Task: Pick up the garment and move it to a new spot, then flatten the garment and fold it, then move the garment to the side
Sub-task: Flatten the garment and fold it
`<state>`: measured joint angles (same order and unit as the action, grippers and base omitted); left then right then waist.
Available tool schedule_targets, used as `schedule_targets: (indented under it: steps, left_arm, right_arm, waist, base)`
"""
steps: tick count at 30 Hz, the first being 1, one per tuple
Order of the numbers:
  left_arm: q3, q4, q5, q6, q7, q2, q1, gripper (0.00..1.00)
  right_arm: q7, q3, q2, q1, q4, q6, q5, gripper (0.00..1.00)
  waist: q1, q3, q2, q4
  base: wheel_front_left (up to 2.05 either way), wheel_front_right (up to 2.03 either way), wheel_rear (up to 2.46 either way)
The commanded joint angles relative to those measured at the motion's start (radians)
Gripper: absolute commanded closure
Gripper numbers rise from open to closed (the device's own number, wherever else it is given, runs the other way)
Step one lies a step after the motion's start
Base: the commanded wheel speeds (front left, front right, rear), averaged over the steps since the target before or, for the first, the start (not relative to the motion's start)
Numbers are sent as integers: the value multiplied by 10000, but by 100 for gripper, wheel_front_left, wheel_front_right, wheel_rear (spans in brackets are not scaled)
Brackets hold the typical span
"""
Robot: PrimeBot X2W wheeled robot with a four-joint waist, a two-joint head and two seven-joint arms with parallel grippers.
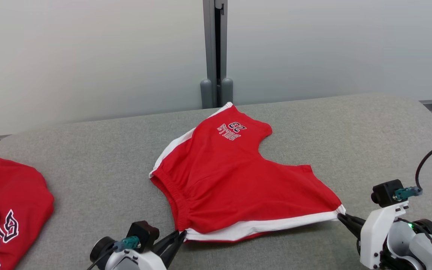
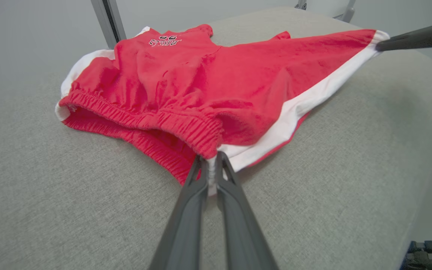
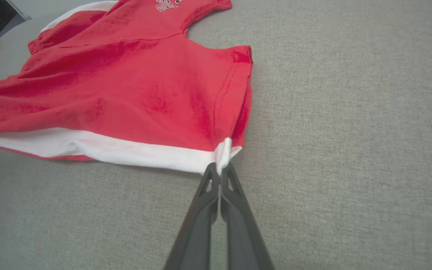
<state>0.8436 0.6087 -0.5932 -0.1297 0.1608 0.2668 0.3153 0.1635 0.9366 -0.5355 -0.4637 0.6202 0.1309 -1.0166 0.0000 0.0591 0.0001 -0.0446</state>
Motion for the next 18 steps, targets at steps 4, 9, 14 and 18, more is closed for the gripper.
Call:
schedule_targets:
  steps: [4, 9, 14, 18]
  left_arm:
    - [213, -822, -361, -1, -362, 479, -534, 100]
    - [394, -2043, -615, 58, -946, 1073, -1250, 100]
    - [563, -3293, -506, 354, -1238, 1663, -1912, 100]
    - [925, -4417, -651, 376, -1807, 2109, -2546, 100]
  right_arm:
    - [427, 391, -784, 306, -863, -3, -377, 100]
    - [983, 733, -1815, 590, -1927, -3, -776, 100]
    - [1705, 1152, -2938, 925, -2958, -3, -663, 100]
    - [2434, 1081, -3858, 1272, -4022, -3, -936, 100]
  waist:
    - [0, 222, -1, -18]
    - [0, 343, -1, -23]
    - [0, 450, -1, 35]
    - [0, 524, -1, 137]
  base:
    - [0, 0, 0]
    - [0, 0, 0]
    - [0, 0, 0]
    - [0, 0, 0]
